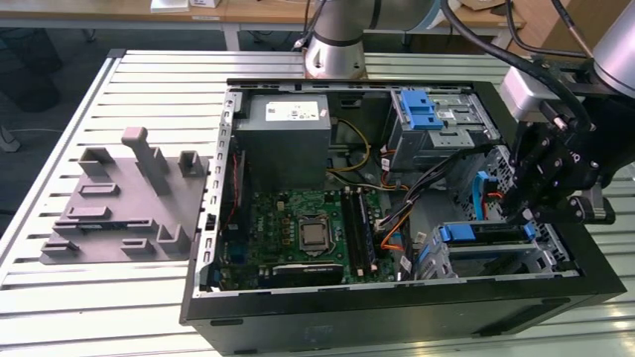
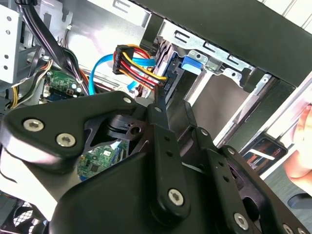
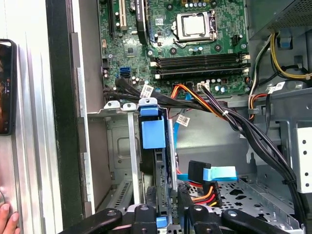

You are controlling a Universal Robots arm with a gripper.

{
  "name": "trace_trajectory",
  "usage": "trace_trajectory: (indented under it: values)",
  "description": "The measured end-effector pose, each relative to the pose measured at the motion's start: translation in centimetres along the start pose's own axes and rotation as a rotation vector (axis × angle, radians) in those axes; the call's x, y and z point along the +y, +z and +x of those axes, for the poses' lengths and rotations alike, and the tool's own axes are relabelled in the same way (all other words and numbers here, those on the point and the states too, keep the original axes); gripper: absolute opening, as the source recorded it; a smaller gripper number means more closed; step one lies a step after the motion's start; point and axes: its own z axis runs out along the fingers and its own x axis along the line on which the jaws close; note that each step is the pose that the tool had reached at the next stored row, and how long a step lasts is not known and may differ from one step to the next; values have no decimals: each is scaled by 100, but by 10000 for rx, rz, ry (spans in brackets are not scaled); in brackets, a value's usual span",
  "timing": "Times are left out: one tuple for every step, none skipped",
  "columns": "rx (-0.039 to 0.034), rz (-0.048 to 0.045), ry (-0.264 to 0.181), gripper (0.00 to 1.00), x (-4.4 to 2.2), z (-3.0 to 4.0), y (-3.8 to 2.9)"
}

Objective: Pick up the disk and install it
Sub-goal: 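Insert the first disk wire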

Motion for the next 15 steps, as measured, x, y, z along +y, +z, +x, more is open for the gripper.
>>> trace_trajectory:
  values:
    - [0,0,0,31,1,-6,-1]
    - [1,0,0,31,1,-11,-1]
    - [2,0,0,31,2,-16,-2]
    - [1,0,0,31,2,-22,-1]
    - [0,0,0,31,3,-30,-1]
    - [0,0,0,31,4,-37,-1]
    - [0,0,0,31,5,-45,-1]
    - [1,0,0,31,6,-55,-1]
    - [0,0,0,31,6,-64,-1]
    - [1,0,0,31,7,-72,-1]
    - [1,0,0,31,8,-79,-1]
    - [0,0,0,31,9,-86,-1]
    - [1,0,0,31,9,-94,-1]
    - [1,0,0,31,10,-103,-1]
    - [1,0,0,31,11,-111,-1]
